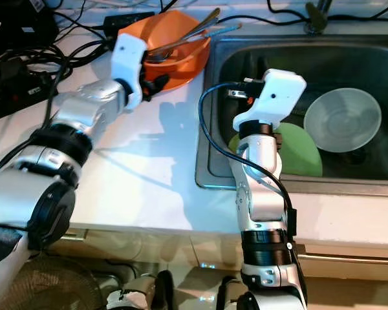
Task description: Kitchen organization
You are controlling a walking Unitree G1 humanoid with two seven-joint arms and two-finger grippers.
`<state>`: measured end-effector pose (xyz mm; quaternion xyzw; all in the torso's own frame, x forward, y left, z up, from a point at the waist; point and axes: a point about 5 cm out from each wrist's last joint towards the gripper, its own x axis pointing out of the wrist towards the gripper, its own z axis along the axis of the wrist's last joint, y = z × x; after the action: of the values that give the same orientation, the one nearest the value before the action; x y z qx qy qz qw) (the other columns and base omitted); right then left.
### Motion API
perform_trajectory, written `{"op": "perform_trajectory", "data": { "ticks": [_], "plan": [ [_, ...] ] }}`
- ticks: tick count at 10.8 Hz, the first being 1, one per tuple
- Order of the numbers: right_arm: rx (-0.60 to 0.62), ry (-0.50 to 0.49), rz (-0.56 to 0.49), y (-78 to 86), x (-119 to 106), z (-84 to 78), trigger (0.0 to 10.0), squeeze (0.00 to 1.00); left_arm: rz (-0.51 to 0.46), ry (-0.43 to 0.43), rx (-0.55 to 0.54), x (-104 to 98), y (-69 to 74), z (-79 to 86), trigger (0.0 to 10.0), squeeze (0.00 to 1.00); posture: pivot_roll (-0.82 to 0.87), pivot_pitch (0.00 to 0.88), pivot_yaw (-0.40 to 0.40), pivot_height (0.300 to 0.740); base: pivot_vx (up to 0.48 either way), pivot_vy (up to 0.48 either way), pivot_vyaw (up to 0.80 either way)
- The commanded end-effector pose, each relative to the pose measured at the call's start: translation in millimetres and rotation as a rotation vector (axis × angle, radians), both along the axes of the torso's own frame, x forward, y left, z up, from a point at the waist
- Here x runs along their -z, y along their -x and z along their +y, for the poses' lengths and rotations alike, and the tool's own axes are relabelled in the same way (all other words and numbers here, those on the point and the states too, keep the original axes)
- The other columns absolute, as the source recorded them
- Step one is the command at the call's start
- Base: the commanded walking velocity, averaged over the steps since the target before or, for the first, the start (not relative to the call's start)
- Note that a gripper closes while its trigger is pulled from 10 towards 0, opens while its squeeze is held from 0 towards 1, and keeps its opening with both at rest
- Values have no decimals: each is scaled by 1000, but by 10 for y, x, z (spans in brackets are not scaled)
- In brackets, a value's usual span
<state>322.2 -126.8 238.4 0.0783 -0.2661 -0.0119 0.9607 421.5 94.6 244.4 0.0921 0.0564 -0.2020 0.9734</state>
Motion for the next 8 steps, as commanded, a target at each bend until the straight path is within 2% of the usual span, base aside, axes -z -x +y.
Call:
{"op": "perform_trajectory", "data": {
  "ticks": [1, 2, 4, 5, 6, 8],
  "plan": [
    [3, 8, 29, 30, 56, 21, 10000, 0, 35, -12, 10, 62, 1, 0, 10000, 0, -48, 197, 167, 740, 0, 0, 0],
    [6, 7, 32, 40, 58, 26, 10000, 0, 52, -8, 14, 77, 2, -1, 10000, 0, -55, 197, 176, 740, 0, 0, 0],
    [16, -3, 52, 78, 89, 42, 10000, 0, 145, -24, 34, 178, 17, 34, 10000, 0, -51, 205, 202, 740, 0, 0, 0],
    [18, -15, 70, 74, 131, 38, 10000, 0, 201, 29, 47, 221, 33, 22, 10000, 0, -30, 196, 216, 740, 0, 0, 0],
    [16, -44, 85, 47, 162, 42, 10000, 0, 250, 71, 28, 268, 40, 129, 10000, 0, -12, 168, 223, 740, 0, 0, 0],
    [-3, -52, 67, -9, 110, 96, 10000, 0, 289, 119, 24, 210, 39, 250, 10000, 0, 14, 141, 232, 740, 0, 0, 0]
  ]
}}
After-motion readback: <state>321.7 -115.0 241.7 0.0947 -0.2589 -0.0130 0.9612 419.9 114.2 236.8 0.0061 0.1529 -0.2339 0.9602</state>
